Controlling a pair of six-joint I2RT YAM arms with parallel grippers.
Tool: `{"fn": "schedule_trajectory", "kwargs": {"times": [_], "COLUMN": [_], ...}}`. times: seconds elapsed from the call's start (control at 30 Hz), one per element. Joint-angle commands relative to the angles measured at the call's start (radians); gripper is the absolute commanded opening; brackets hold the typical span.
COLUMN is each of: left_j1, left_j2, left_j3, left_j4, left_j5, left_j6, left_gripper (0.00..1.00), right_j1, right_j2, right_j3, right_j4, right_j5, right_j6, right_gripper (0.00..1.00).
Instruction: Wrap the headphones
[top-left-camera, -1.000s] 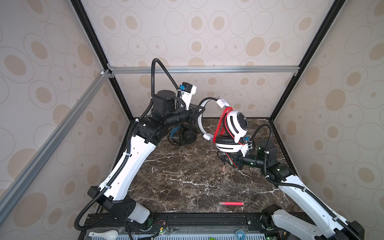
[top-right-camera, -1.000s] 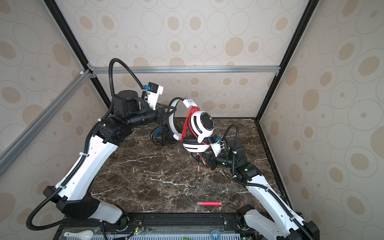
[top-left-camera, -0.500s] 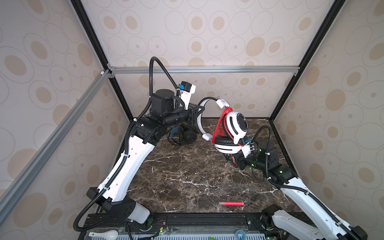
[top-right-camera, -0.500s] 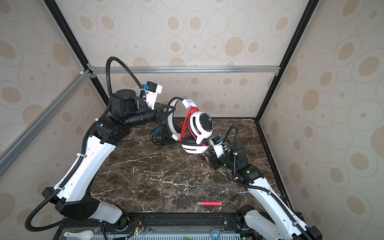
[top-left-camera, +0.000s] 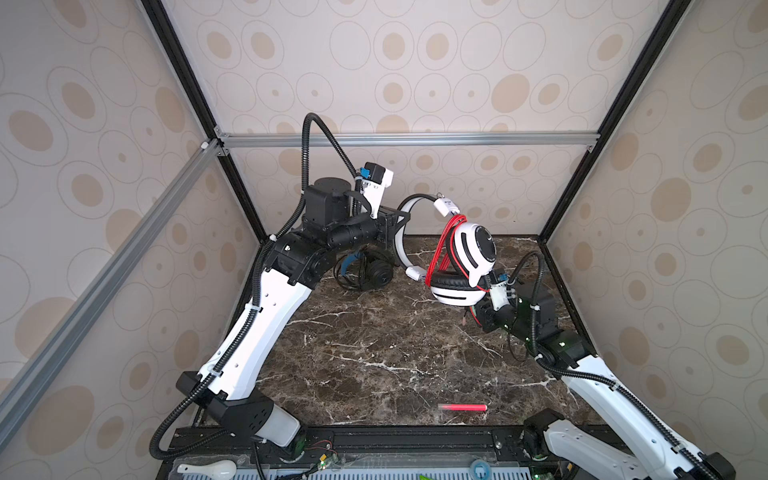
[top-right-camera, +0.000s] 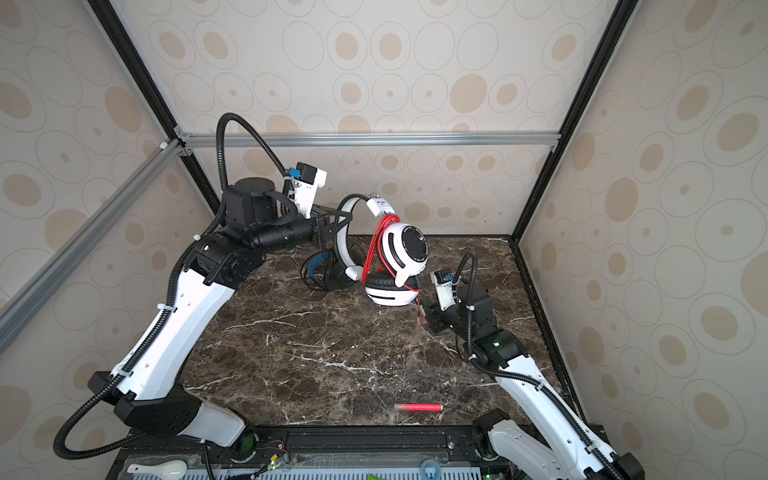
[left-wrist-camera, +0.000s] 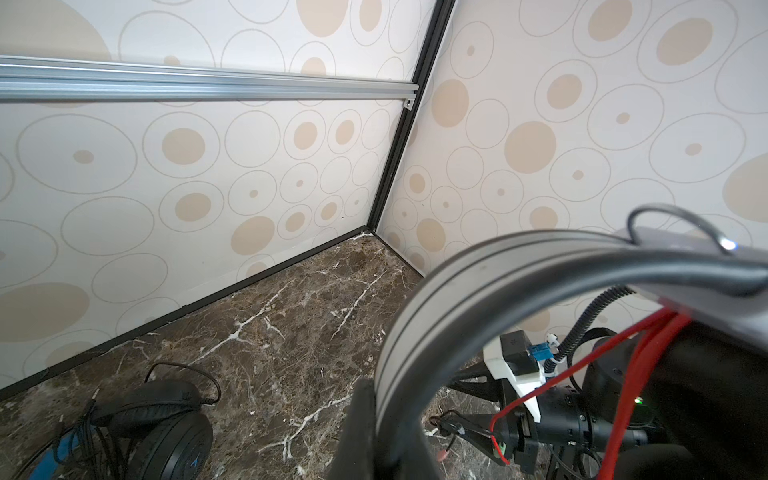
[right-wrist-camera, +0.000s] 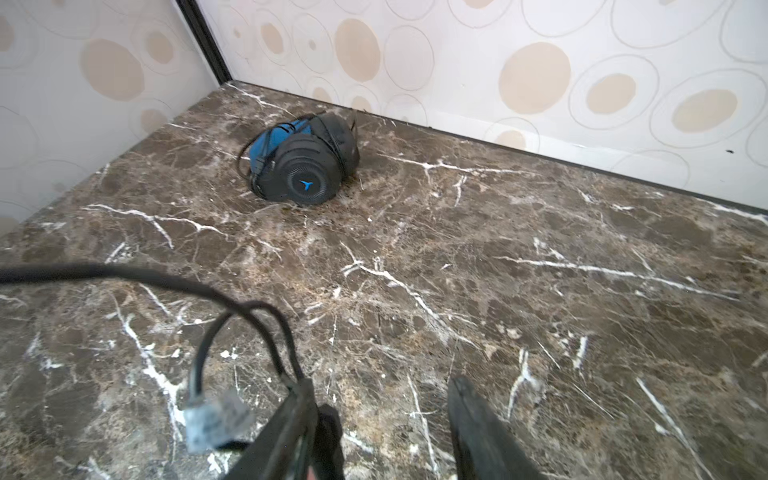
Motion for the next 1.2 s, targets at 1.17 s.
{"fn": "schedule_trajectory", "kwargs": {"times": [1.17], "left_j1": [0.022], "left_j2": [0.047], "left_j3": [0.152], "left_j4": [0.058], "left_j5": [0.065], "left_j6": [-0.022], "left_gripper": [0.0], "right_j1": [0.007], "right_j2": [0.074], "right_j3": [-0.041], "right_j4": [-0.11], "right_j5": [-0.348], "right_j6": [-0.241], "right_gripper": [0.2]}}
